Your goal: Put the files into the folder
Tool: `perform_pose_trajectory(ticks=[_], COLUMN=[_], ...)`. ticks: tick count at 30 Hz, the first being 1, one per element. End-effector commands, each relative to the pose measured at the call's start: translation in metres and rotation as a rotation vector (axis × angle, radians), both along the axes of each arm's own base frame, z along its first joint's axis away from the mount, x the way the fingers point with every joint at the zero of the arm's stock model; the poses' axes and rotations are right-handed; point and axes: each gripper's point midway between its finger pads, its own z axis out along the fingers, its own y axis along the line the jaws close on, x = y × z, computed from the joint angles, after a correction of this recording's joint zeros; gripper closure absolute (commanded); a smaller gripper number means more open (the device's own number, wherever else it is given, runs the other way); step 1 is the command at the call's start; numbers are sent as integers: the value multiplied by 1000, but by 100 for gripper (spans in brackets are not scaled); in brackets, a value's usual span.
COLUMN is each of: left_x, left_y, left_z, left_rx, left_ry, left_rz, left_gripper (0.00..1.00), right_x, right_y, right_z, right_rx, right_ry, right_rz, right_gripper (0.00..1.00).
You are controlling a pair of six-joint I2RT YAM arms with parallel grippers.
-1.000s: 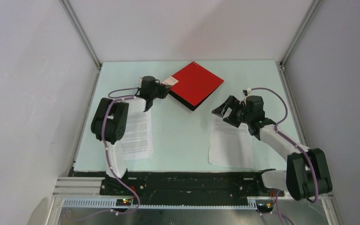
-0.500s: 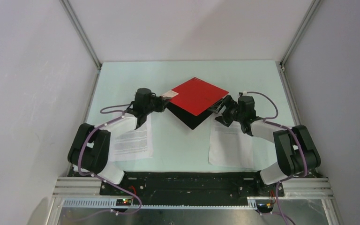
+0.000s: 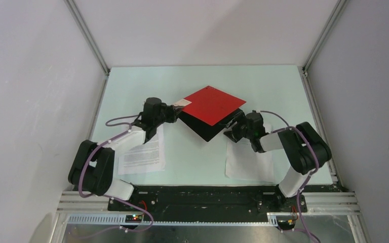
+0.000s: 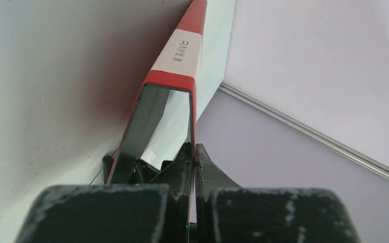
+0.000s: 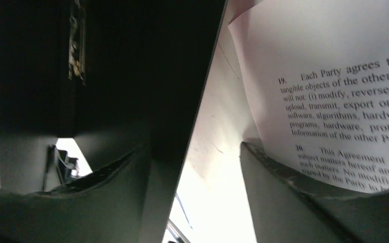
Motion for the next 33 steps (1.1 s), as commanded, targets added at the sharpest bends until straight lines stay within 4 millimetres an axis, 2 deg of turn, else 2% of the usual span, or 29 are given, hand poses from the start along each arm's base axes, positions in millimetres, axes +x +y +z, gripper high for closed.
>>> perform_pose_trajectory(ticks=[1,2,3,5,6,7,8,9,10,11,12,13,14,15,16,17,18,19,20,21,22,23,24,25,26,27,28,30,33], left_x=[-10,-12,-13,-17,-20,-23,-26,-28,-31,-35,-39,-44,-50,-55,-62,-67,-74,-80,-87,-91,-101,-108,-116,-122,-131,-136,-142,-155,-174], left_y=[-7,-7,-7,-9,-11,-11,-11,-11,-11,-10,-10,-9,-8,-9,-7,-7,-5,-5,-2,-1,3,4,8,15,22,32,43,60,75], left_z=[31,30,33,36,35,40,41,48,50,61,64,75,82,85,90,92,96,96,98,105,99,103,110,107,118,118,130,141,160], left_rx=[-61,-62,-65,-67,-66,-70,-61,-61,-42,-38,-7,2,31,40,77,98,145,167,231,265,343,369,423,491,517,580,613,687,763], left_ry=[-62,-61,-68,-76,-76,-88,-104,-129,-152,-188,-219,-260,-303,-322,-360,-380,-410,-421,-443,-457,-454,-461,-506,-499,-537,-532,-564,-577,-616], left_rz=[-14,-17,-19,-34,-47,-56,-68,-76,-93,-105,-132,-144,-170,-191,-216,-238,-266,-295,-328,-347,-394,-428,-453,-473,-463,-462,-422,-398,-399], left_gripper=[100,100,100,100,100,100,100,94,84,61,49,28,17,4,2,1,1,1,0,0,0,0,0,0,0,0,0,0,0], right_x=[28,29,34,40,43,44,44,44,40,42,35,36,25,25,14,14,1,1,-12,-9,-22,-19,-26,-33,-34,-38,-39,-44,-51], right_y=[13,14,17,20,19,19,18,17,14,14,8,9,0,2,-7,-7,-15,-16,-20,-18,-20,-18,-17,-21,-17,-24,-17,-12,-12], right_z=[30,26,38,46,51,54,58,60,60,67,64,98,76,112,99,131,122,153,147,177,173,197,213,207,229,223,236,245,248], right_rx=[180,213,253,305,322,326,314,300,245,218,95,78,-74,-98,-227,-286,-376,-421,-494,-538,-608,-649,-695,-763,-786,-859,-863,-883,-938], right_ry=[-128,-114,-163,-197,-211,-218,-226,-229,-217,-222,-208,-265,-199,-263,-225,-308,-250,-327,-281,-347,-303,-353,-355,-319,-357,-318,-343,-359,-326], right_rz=[-98,-117,-129,-161,-176,-178,-177,-176,-165,-156,-123,-110,-85,-70,-25,5,30,55,93,121,165,189,211,258,251,272,284,312,343], right_gripper=[38,44,47,61,73,81,96,99,100,100,100,100,100,100,100,100,100,100,100,100,100,100,100,100,100,100,100,100,100])
